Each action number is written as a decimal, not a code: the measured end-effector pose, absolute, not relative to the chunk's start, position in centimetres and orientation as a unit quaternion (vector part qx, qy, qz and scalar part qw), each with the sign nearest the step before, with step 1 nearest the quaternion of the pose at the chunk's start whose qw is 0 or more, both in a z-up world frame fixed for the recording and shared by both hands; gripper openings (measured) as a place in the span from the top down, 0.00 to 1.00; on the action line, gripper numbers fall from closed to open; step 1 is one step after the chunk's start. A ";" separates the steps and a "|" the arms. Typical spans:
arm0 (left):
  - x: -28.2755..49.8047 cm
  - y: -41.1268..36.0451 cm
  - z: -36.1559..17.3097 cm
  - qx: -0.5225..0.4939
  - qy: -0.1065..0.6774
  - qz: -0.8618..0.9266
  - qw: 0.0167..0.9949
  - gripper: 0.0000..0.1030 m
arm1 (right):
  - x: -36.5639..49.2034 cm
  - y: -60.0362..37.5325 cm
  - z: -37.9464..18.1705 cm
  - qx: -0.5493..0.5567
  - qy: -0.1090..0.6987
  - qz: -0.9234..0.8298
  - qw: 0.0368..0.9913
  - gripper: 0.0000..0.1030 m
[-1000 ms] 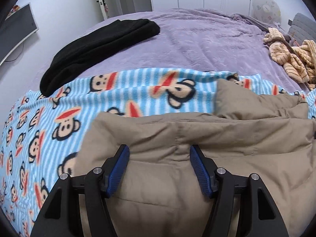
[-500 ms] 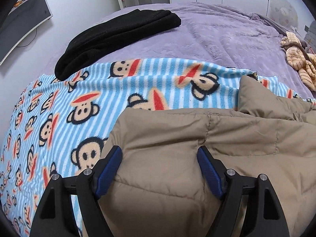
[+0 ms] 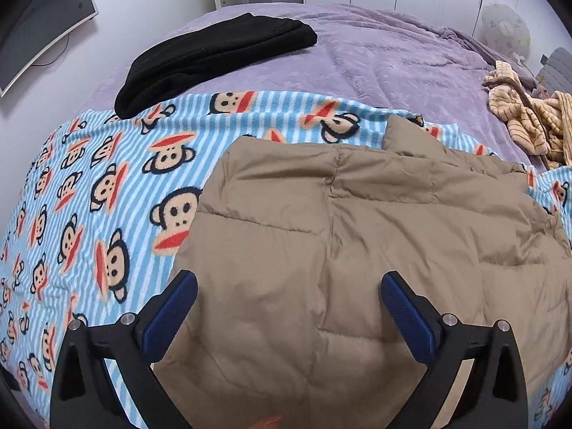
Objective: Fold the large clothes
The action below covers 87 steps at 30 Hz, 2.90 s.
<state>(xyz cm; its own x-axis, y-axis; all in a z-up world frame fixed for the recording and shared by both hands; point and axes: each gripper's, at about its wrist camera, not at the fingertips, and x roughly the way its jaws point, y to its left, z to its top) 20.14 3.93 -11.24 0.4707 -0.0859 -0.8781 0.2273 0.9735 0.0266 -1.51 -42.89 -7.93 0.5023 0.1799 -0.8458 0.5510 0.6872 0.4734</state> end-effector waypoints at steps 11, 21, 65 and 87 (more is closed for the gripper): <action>15.6 5.3 -9.8 0.063 0.523 -0.103 0.844 0.00 | -7.7 -41.0 -6.7 0.412 0.480 -0.117 0.766 0.19; 11.7 6.9 -10.5 0.053 0.547 -0.102 0.829 0.00 | -12.8 -39.8 -6.7 0.444 0.479 -0.121 0.748 0.14; 16.9 14.5 -20.2 -0.290 0.590 -0.113 0.745 0.00 | -11.1 -38.7 -17.6 0.679 0.392 -0.051 0.619 0.00; 15.2 12.4 -13.4 -0.165 0.520 -0.166 0.821 0.79 | -8.3 -38.4 -17.8 0.666 0.398 -0.059 0.628 0.73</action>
